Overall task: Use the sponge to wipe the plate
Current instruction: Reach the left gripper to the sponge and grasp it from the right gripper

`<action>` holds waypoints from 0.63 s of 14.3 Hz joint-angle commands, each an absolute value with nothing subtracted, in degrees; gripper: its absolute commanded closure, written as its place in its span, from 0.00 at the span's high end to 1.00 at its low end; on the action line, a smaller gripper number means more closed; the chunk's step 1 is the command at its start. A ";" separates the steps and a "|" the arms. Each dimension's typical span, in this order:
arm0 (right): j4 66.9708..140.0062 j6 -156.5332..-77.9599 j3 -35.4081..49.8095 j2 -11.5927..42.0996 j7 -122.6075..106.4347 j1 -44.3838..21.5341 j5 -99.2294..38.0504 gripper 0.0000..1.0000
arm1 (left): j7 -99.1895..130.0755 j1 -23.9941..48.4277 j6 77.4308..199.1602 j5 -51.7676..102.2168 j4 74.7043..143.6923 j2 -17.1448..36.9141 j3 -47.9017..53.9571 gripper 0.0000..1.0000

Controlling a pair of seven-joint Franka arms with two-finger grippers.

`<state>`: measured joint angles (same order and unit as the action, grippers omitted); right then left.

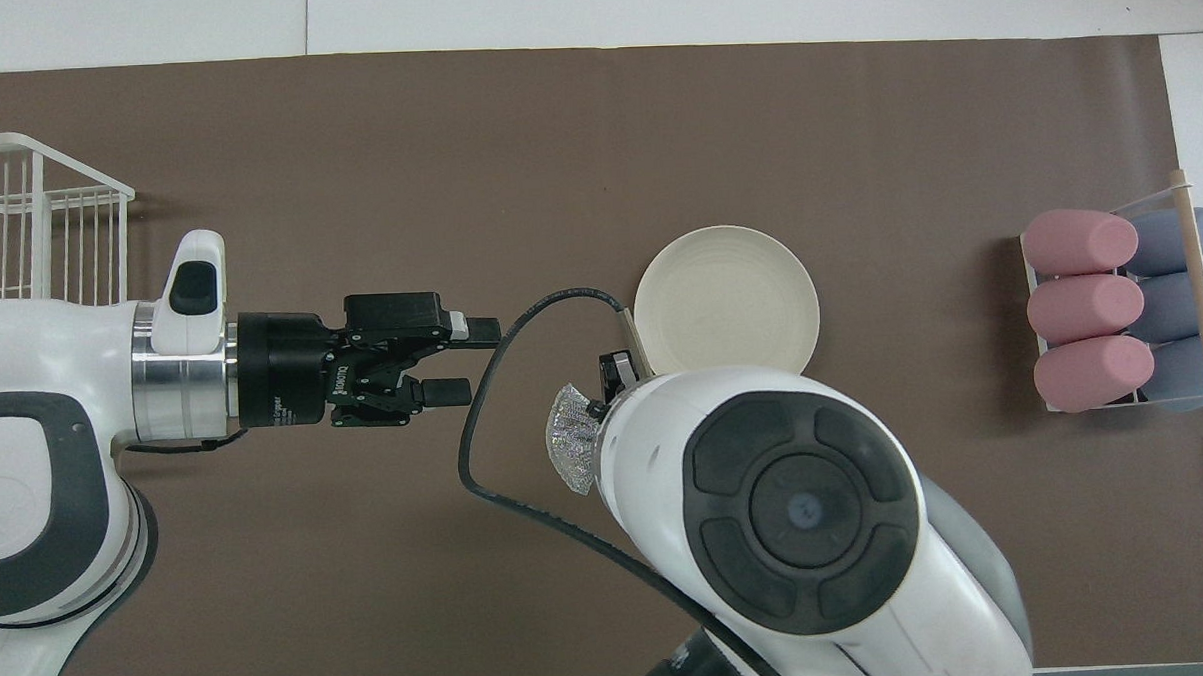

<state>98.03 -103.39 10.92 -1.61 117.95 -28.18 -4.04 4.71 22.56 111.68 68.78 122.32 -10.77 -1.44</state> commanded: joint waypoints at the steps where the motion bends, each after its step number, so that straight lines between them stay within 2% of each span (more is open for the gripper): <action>1: 97.12 -103.54 11.25 -0.97 119.18 -27.95 -2.55 0.00 | 0.19 24.25 109.78 69.79 122.70 -9.23 -2.29 0.97; 9: 97.03 -103.54 11.25 -0.97 119.18 -27.86 -2.55 0.00 | -0.18 23.91 104.16 70.75 122.34 -8.96 -2.46 0.89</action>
<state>97.99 -103.40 10.90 -1.60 117.96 -28.17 -4.04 0.94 23.64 106.34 69.78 122.47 -8.93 -1.67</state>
